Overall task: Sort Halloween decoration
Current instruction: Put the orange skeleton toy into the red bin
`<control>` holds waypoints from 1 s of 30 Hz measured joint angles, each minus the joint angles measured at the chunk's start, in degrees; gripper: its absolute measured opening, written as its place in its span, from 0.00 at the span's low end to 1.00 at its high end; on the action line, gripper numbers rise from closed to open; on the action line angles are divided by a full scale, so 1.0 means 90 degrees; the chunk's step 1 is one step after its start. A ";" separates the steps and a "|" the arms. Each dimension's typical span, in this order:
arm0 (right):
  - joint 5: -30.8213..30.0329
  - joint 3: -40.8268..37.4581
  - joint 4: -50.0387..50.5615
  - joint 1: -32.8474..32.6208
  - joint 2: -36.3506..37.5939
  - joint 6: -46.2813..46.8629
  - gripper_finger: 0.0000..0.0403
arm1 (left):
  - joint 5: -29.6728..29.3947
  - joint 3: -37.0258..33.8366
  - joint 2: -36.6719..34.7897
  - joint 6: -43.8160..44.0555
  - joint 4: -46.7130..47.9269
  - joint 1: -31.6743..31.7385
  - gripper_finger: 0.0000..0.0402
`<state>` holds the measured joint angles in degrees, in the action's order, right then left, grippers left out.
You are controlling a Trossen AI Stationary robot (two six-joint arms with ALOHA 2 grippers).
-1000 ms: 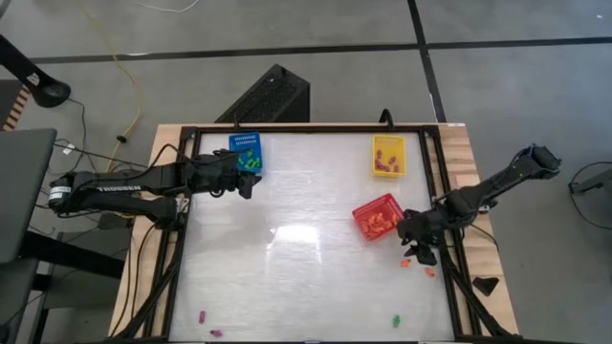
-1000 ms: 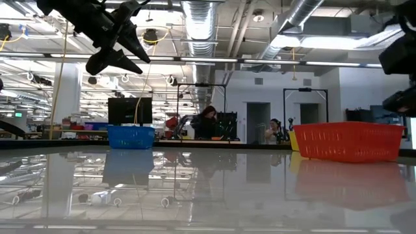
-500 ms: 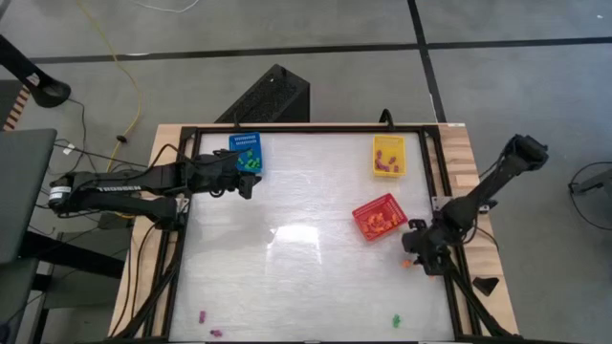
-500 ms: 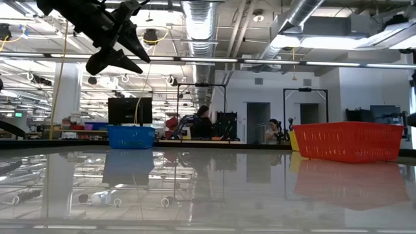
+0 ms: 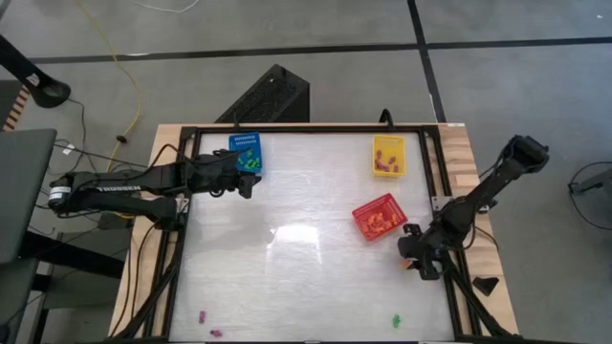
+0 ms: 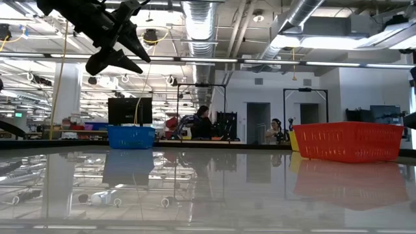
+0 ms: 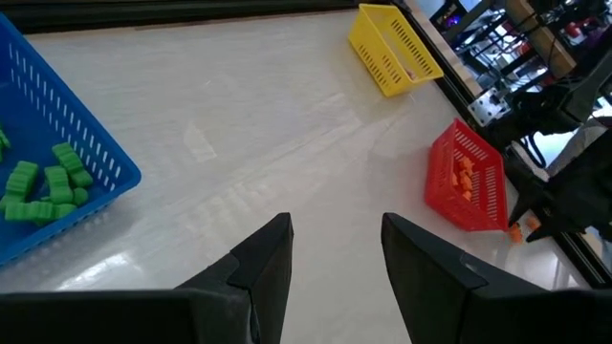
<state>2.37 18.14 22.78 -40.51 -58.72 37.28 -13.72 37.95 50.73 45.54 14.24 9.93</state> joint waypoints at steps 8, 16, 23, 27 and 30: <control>-0.0270 0.0082 -0.0242 -0.0107 -0.0846 0.0274 0.33 | 0.0000 0.0000 0.0001 0.0032 -0.0002 0.0001 0.38; -0.0437 0.0183 -0.0200 -0.0358 -0.0908 0.0684 0.06 | 0.0004 0.0000 0.0001 0.0111 -0.0002 0.0000 0.38; -0.0400 0.0527 -0.0032 -0.0068 -0.0661 0.0756 0.05 | -0.0032 0.0000 0.0001 0.0090 -0.0001 0.0000 0.38; -0.0795 0.0722 -0.0456 0.0294 -0.0312 0.0716 0.05 | -0.0063 0.0000 0.0001 0.0087 0.0012 0.0000 0.38; -0.0925 0.0737 -0.0752 0.0551 0.0032 0.0660 0.05 | -0.0069 0.0000 0.0001 0.0067 0.0016 0.0002 0.38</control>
<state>-5.96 24.77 16.01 -35.56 -58.44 43.22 -14.34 37.95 50.74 46.14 14.38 9.96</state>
